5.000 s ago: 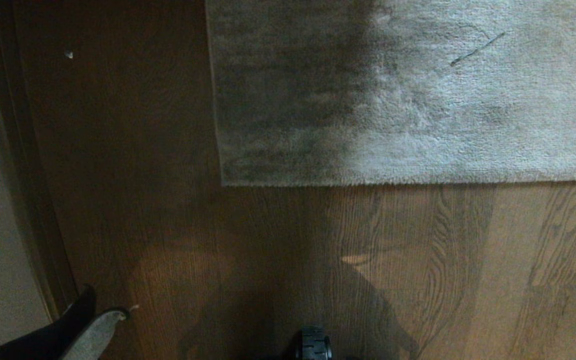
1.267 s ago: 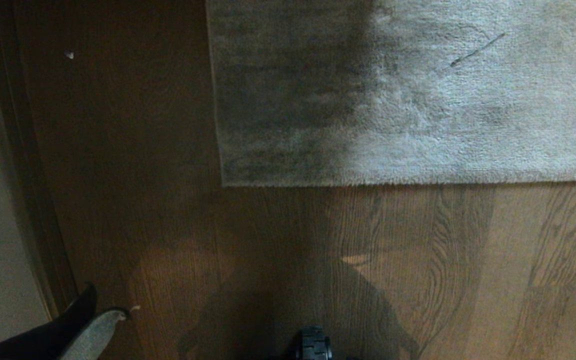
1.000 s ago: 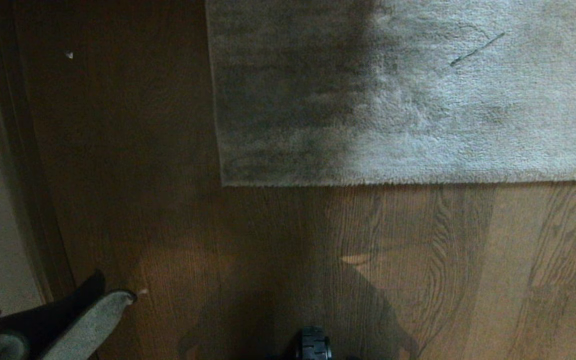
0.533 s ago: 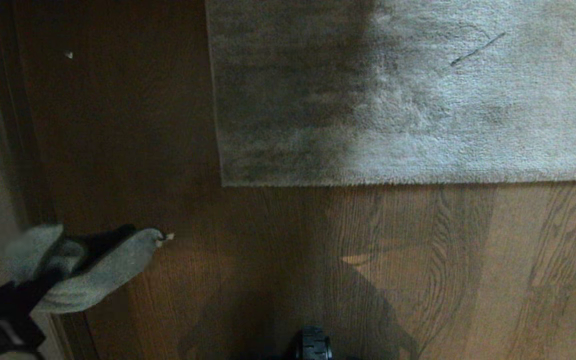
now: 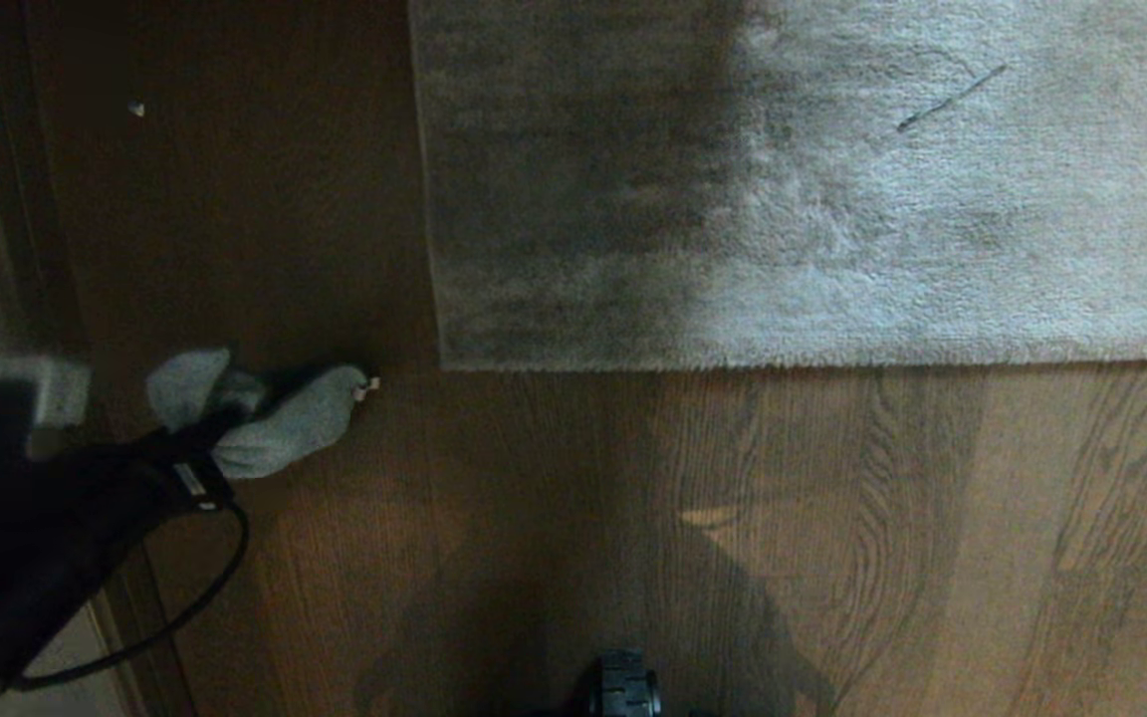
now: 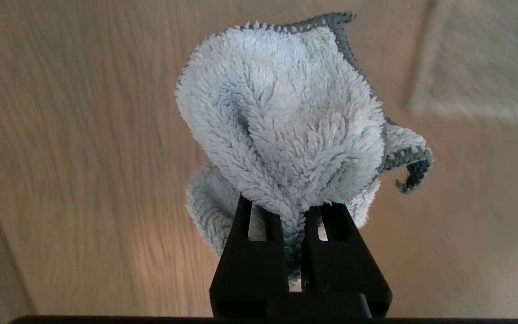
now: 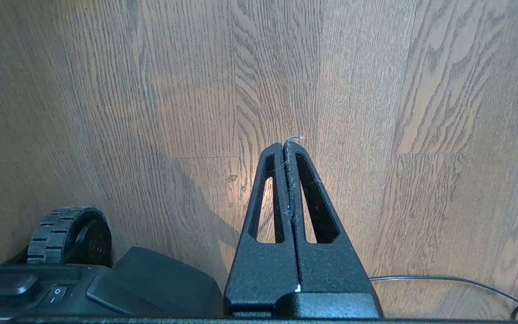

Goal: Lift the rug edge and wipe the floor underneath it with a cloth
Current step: Put down the rag

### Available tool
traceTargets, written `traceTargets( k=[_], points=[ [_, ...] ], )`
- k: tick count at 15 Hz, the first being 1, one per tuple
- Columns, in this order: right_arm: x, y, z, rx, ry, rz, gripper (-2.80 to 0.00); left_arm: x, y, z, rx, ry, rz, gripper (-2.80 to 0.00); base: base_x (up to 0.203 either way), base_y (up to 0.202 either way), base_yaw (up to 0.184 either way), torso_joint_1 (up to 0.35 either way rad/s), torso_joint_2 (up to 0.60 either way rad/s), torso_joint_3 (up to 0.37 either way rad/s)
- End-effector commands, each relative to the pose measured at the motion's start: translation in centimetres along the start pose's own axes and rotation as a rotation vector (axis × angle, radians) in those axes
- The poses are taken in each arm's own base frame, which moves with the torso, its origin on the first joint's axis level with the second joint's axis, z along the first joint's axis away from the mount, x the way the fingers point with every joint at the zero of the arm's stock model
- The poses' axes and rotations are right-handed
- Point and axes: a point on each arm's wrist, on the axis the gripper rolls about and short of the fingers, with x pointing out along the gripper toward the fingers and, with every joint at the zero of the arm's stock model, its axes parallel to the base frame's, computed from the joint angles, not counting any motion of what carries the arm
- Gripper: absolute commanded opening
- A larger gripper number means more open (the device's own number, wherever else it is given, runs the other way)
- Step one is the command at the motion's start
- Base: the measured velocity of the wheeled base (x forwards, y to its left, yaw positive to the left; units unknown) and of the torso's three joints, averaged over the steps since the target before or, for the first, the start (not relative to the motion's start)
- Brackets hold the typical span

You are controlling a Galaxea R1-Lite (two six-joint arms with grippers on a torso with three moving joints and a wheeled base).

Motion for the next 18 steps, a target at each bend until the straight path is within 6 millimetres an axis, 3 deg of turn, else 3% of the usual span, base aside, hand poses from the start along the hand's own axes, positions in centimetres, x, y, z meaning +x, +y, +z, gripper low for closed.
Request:
traceTargets(
  k=[1, 9, 14, 18],
  points=[
    [0.0, 0.0, 0.0, 0.000, 0.001, -0.001, -2.80, 3.2, 1.3, -1.5, 0.002, -0.021, 0.040, -2.80, 0.000, 0.000, 0.000, 0.000, 0.00, 0.000],
    [0.0, 0.0, 0.0, 0.000, 0.001, -0.001, -2.80, 7.1, 3.8, 1.4, 0.019, -0.187, 0.095, -2.80, 0.000, 0.000, 0.000, 0.000, 0.00, 0.000],
    [0.0, 0.0, 0.0, 0.000, 0.001, 0.000, -2.80, 7.5, 5.2, 2.9, 0.032, -0.251, 0.133, -2.80, 0.000, 0.000, 0.000, 0.000, 0.00, 0.000],
    [0.0, 0.0, 0.0, 0.000, 0.001, -0.001, -2.80, 7.3, 5.8, 2.7, 0.033, -0.244, 0.160, -2.80, 0.000, 0.000, 0.000, 0.000, 0.00, 0.000]
  ],
)
